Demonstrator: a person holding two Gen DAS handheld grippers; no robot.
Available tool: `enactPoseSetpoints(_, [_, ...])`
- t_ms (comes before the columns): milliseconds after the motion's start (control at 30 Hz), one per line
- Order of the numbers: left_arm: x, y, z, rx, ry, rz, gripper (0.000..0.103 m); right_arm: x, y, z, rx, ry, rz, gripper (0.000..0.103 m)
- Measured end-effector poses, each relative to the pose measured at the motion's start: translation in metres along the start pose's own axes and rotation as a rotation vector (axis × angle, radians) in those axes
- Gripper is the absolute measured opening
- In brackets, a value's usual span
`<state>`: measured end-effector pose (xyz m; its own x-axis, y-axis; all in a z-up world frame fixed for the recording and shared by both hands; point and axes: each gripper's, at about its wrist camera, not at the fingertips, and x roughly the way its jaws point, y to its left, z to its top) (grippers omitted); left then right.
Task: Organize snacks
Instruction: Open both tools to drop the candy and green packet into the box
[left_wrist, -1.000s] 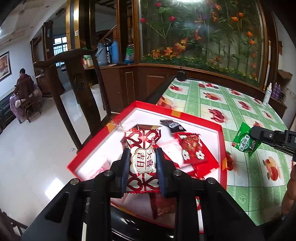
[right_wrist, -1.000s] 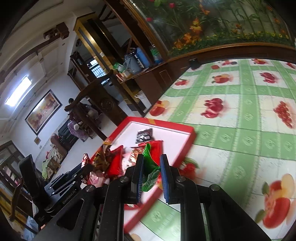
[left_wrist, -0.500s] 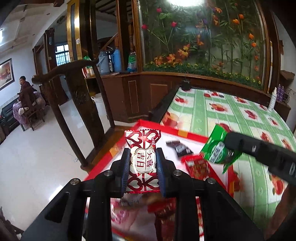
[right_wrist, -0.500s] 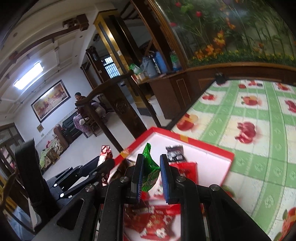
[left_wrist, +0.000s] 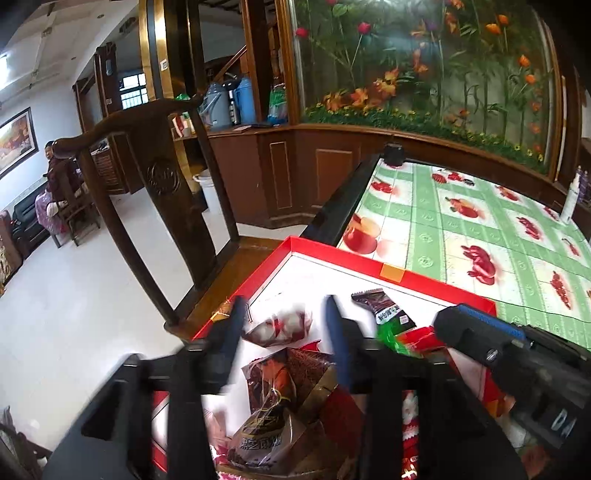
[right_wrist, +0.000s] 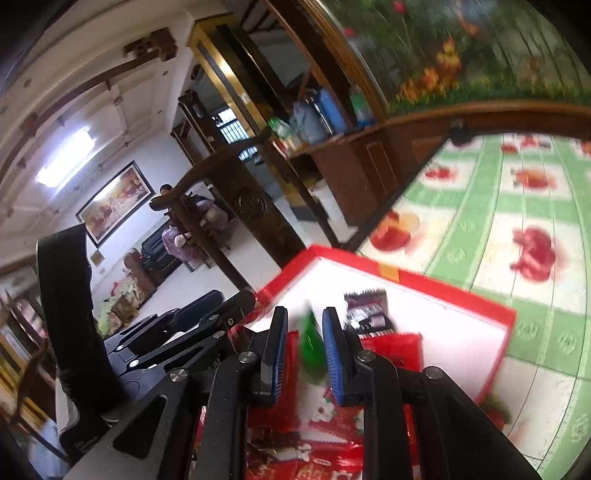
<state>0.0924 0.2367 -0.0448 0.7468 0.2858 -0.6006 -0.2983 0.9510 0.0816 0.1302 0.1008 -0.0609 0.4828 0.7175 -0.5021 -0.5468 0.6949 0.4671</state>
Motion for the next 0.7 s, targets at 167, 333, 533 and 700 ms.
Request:
enactPoseSetpoints(167, [-0.008,-0.004,-0.003,-0.018,-0.029,0.061,0.085,-0.017,-0.028,0.007,0.082,-0.034,-0.027,0.043])
enactPoseSetpoints(333, [-0.017,-0.005,-0.009,-0.014,-0.011,0.088,0.085,-0.032,-0.03,0.009,0.036,-0.1,-0.14,0.055])
enactPoseSetpoints(533, [-0.053,-0.001,-0.02,-0.02,-0.066,0.091,0.085,-0.041,-0.021,-0.001,-0.047,-0.149,-0.218,0.07])
enactPoseSetpoints(700, [-0.086,0.001,-0.025,-0.015,-0.128,0.095,0.085,-0.065,-0.023,-0.014,-0.053,-0.207,-0.268,0.071])
